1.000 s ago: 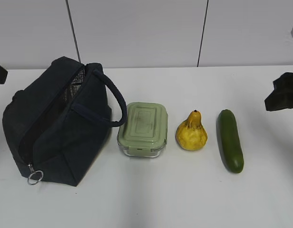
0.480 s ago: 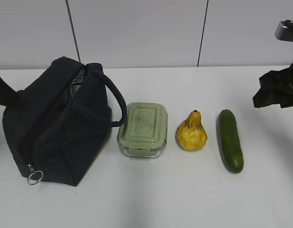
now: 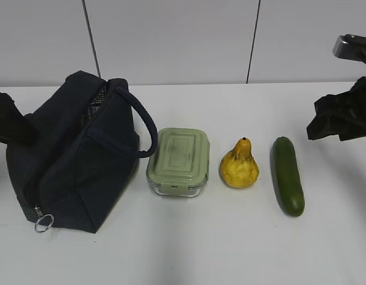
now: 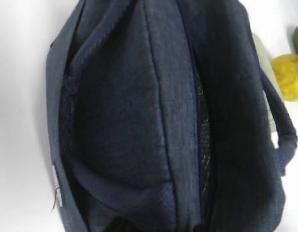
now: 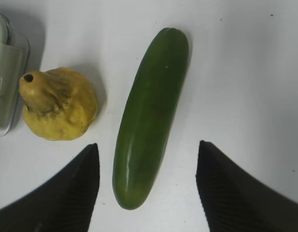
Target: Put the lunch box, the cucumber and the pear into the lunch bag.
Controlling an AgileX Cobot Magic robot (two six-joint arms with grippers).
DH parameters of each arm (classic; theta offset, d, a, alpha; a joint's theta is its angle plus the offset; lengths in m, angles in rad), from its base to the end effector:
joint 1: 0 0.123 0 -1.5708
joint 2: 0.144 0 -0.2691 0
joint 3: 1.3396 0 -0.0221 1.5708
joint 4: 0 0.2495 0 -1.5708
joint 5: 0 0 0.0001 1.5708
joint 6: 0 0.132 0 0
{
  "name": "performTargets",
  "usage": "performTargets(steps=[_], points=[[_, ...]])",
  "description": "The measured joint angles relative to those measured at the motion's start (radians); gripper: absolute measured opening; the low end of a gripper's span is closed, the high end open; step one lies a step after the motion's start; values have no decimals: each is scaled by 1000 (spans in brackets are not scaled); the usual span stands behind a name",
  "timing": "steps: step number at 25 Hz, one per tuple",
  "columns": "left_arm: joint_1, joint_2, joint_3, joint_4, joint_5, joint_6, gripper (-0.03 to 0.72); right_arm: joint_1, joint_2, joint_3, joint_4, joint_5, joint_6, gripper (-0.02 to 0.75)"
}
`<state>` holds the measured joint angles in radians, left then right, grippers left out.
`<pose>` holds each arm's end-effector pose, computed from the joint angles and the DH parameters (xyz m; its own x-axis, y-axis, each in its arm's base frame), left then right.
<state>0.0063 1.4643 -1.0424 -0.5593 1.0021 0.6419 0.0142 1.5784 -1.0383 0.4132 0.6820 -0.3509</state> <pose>0.2894 -0.0572 0.2184 -0.8636 0.2732 -0.4237 0.4213 0.8527 -0.3090 0.3329 0.0382 0.1863 -0.8844 -0.0346 -0.4654 -0.1505 0.9651 0.2141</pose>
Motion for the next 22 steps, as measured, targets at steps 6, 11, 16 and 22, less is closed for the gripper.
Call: performTargets(steps=[6, 11, 16, 22], points=[[-6, 11, -1, 4, -19, 0, -6, 0, 63, -39, 12, 13, -9, 491], [-8, 11, -1, 8, -26, 0, -12, 2, 176, -145, 13, 97, 21, 490], [-8, 11, -1, 9, -38, 0, -13, 75, 283, -266, -160, 181, 180, 491], [-8, 11, -1, 9, -45, 0, -13, 142, 349, -346, -281, 200, 359, 490]])
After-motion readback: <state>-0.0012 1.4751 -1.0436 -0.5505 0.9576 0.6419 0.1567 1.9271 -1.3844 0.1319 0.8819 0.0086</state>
